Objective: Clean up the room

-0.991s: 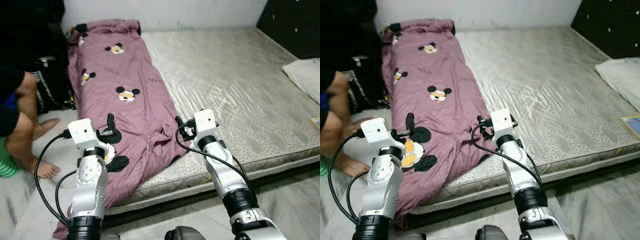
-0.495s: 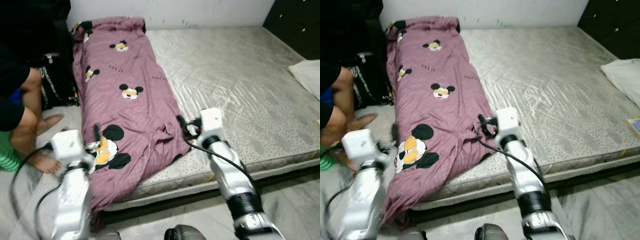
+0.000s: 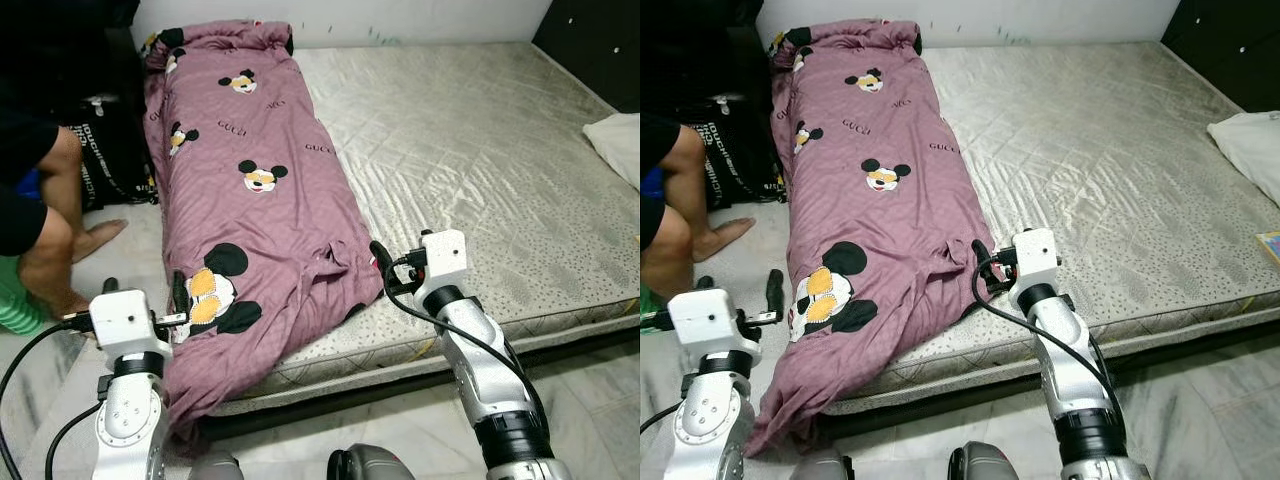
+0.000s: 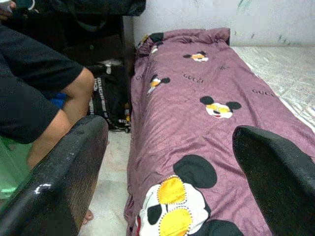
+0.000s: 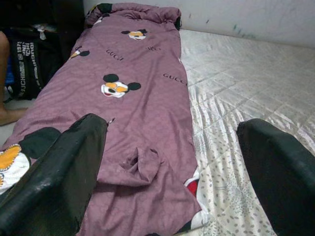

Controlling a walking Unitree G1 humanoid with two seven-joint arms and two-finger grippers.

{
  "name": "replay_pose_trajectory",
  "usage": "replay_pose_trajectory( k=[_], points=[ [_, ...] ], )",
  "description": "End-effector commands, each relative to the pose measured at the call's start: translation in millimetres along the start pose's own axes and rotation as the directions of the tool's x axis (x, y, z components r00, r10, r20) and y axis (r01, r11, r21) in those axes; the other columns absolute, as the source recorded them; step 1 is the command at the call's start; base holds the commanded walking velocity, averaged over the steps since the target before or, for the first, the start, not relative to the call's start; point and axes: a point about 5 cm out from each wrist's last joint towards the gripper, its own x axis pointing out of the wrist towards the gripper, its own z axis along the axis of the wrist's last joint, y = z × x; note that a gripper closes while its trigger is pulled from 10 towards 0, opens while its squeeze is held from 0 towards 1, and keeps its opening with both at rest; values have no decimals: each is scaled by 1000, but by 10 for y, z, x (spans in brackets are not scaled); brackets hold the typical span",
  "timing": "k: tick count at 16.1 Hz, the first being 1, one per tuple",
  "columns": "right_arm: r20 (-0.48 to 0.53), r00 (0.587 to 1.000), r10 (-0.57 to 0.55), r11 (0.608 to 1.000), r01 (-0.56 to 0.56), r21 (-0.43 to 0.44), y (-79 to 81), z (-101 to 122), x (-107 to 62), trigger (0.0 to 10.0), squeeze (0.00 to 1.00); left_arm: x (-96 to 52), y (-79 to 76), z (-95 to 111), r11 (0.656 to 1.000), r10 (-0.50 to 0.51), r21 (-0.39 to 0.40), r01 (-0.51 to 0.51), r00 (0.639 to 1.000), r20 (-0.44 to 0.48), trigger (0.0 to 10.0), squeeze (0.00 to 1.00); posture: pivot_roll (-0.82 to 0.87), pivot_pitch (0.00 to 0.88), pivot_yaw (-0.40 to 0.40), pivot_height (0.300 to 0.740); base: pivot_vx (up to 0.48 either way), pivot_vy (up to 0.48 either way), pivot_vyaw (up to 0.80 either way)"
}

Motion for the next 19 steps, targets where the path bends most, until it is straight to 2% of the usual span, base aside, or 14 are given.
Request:
replay_pose_trajectory(
  k=[1,4,10,17,19],
  points=[
    [1,1000,2,1000,-2,-6,0,28,-17,10000,0,4,-18,47,1000,-4,5,4,1000,8,10000,0,-16,115,-63,740,0,0,0],
    [-1,1000,16,1000,-16,-13,17,29,-21,10000,0,12,-28,49,1000,-5,-3,5,1000,3,10000,0,-18,120,-64,736,0,0,0],
    [2,999,44,998,-44,-44,60,49,-22,10000,0,28,-29,33,1000,1,-11,-1,1000,-11,10000,0,-20,126,-68,678,0,0,0],
    [-5,999,45,998,-46,-49,60,42,-16,10000,0,54,-51,40,1000,-3,-15,2,1000,-11,10000,0,-23,126,-67,583,0,0,0],
    [1,998,66,995,-66,-70,87,53,-7,10000,0,67,-53,43,1000,4,-15,-4,1000,-12,10000,0,-23,127,-67,574,0,0,0]
  ],
)
